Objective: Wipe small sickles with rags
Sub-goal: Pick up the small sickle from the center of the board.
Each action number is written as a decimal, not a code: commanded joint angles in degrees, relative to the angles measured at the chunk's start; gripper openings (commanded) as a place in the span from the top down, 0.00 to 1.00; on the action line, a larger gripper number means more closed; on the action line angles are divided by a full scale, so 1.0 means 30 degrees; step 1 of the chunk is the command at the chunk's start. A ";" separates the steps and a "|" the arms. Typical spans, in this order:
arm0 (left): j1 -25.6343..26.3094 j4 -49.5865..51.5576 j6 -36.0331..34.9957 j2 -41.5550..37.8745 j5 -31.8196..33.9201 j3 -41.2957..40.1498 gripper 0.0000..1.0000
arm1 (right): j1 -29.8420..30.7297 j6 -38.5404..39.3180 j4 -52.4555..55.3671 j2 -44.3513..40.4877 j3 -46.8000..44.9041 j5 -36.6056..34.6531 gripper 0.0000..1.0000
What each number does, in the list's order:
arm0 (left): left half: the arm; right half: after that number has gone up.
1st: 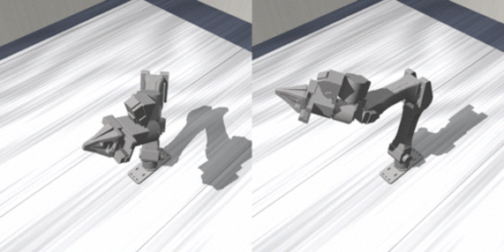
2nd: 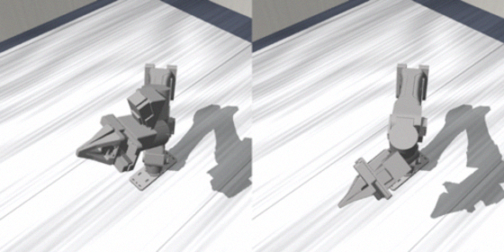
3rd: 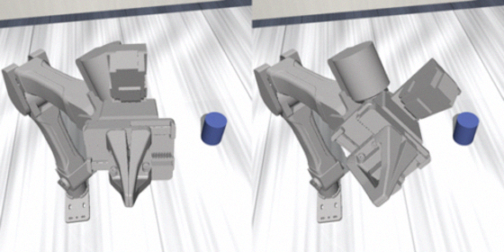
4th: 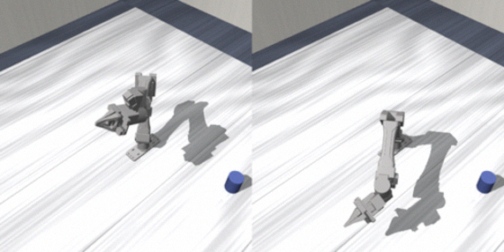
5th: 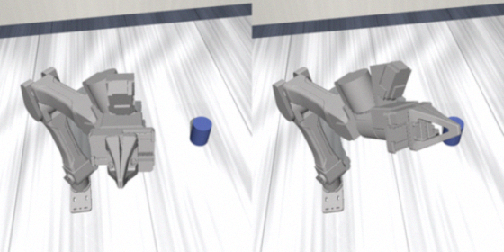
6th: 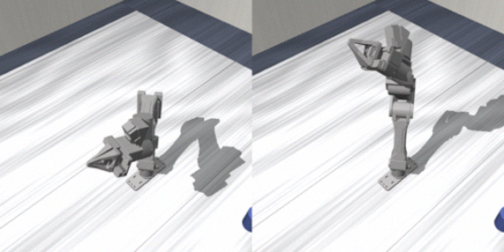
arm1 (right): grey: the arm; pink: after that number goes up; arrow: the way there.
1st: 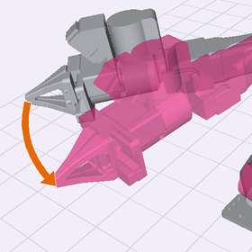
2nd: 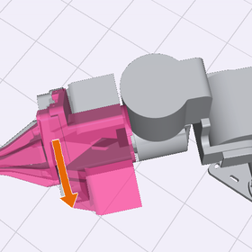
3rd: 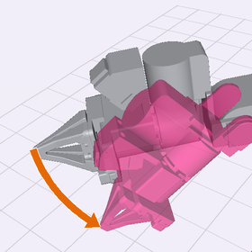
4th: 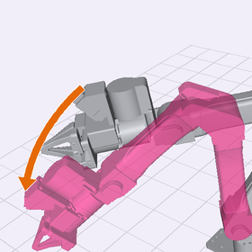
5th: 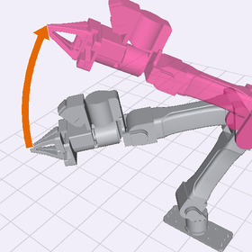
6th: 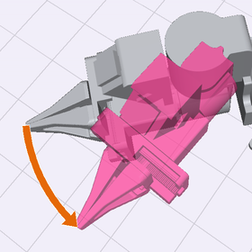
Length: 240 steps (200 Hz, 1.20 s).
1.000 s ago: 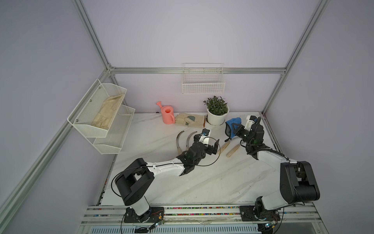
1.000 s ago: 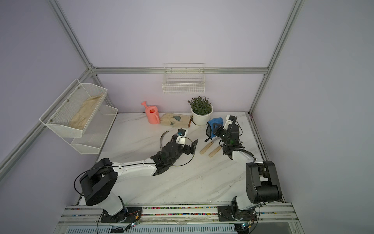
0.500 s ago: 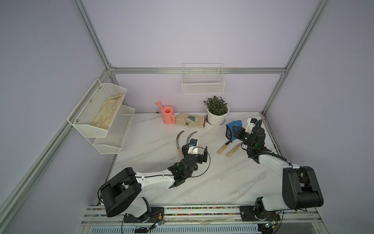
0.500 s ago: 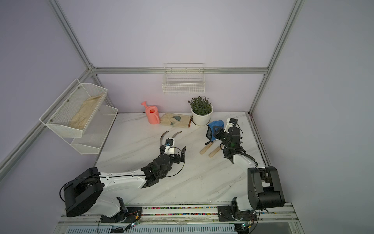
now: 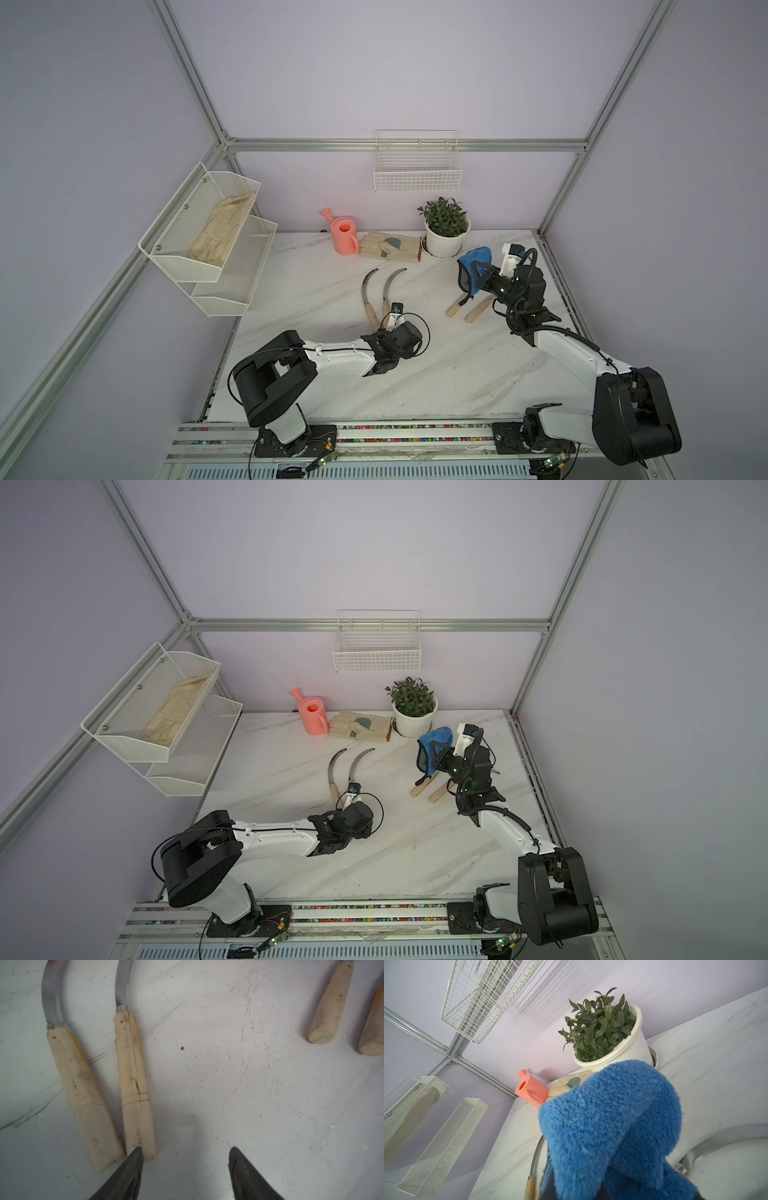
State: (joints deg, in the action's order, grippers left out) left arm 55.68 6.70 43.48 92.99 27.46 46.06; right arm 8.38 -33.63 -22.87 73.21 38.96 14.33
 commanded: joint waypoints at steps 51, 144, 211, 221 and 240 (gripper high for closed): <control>0.0512 0.2447 0.2203 0.0203 0.1314 0.1008 0.35 | 0.0174 0.0369 0.0501 -0.1080 -0.0748 -0.0369 1.00; 0.0387 0.2656 0.1913 0.3035 0.2198 0.2064 0.40 | 0.0768 0.0281 0.0445 -0.1288 -0.1173 -0.0760 1.00; -0.0823 0.2808 0.1794 0.3986 0.2115 0.2239 0.38 | 0.0890 0.0486 0.0827 -0.1462 -0.1078 -0.1052 1.00; -0.0910 0.2809 0.1794 0.3953 0.2167 0.2195 0.38 | 0.0894 0.0486 0.0828 -0.1420 -0.1048 -0.1048 1.00; -0.1011 0.2745 0.1563 0.4096 0.1959 0.2333 0.50 | 0.0897 0.0457 0.0743 -0.1402 -0.1092 -0.1048 1.00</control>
State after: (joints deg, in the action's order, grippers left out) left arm 53.23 11.70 48.88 103.37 34.57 52.60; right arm 10.70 -33.08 -20.18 69.91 35.55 11.97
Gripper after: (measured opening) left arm 0.568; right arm 0.132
